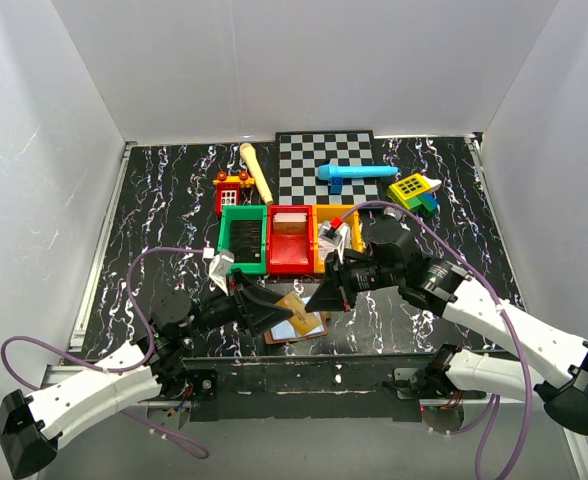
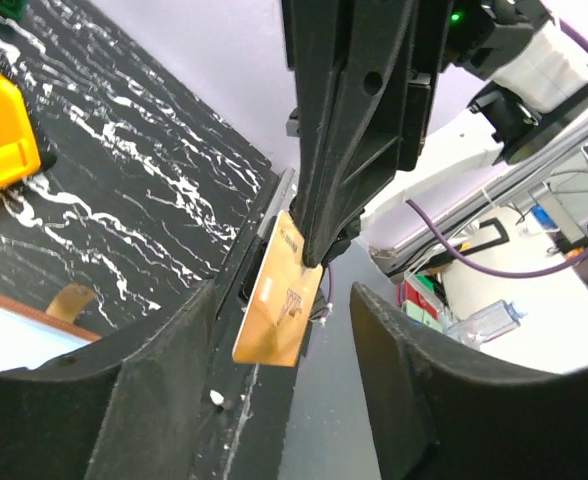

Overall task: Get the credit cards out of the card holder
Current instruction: Place the credit card in the storage box.

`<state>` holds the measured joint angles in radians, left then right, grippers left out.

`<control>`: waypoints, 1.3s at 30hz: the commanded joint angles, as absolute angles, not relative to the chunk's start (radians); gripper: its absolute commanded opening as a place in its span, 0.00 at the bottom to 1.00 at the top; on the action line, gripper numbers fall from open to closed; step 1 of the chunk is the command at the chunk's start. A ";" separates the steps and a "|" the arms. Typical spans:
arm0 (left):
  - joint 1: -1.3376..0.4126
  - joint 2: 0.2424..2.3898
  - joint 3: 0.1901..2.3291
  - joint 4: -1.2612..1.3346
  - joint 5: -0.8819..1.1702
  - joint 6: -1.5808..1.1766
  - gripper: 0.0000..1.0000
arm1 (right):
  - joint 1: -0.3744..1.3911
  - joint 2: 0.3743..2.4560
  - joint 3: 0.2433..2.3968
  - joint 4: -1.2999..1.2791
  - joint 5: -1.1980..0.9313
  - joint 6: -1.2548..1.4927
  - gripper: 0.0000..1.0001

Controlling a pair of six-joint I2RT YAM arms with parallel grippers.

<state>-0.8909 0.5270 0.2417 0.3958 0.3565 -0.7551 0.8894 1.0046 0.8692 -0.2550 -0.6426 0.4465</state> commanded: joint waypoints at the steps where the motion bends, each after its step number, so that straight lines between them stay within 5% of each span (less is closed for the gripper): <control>1: -0.890 0.468 0.297 0.248 0.250 -0.727 0.61 | 0.887 0.973 0.906 -0.241 -0.583 0.428 0.01; 8: -0.879 0.238 0.434 -0.194 -0.158 -0.666 0.67 | 0.838 1.063 1.141 -0.426 -0.433 0.321 0.01; 13: -0.877 0.155 0.486 -0.363 -0.299 -0.692 0.56 | 0.838 1.196 1.275 -0.466 -0.204 0.120 0.01; 22: -0.877 0.100 0.460 -0.406 -0.307 -0.741 0.48 | 0.847 1.437 1.400 -0.550 -0.170 -0.556 0.01; 39: -0.877 0.064 0.482 -0.518 -0.318 -0.726 0.42 | 0.781 1.657 1.404 -0.342 -0.207 -0.896 0.01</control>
